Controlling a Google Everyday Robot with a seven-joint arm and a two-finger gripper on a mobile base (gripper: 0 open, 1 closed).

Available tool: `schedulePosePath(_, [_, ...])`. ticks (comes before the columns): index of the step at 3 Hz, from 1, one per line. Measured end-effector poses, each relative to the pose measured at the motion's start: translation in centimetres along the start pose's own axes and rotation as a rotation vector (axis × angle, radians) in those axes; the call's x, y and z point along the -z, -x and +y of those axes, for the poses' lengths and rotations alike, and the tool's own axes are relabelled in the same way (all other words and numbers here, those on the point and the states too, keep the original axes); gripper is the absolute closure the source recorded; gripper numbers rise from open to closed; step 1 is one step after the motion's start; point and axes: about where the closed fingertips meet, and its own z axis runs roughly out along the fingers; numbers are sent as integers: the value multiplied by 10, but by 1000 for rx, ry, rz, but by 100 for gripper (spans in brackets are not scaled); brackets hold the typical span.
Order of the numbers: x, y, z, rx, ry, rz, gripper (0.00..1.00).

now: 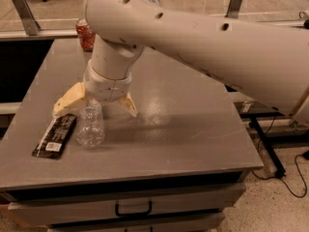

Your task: Move water bottle near rxbar chocolate

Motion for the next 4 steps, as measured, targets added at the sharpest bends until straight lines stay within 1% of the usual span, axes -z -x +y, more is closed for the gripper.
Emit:
schedulePosePath(1, [3, -1, -10, -33, -22, -13, 0])
schedulePosePath(2, [42, -5, -40, -103, -78, -70, 0])
schedulePosePath(3, [100, -20, -80, -191, -143, -154, 0])
schedulePosePath(4, [140, -36, -113, -275, -192, -218, 0])
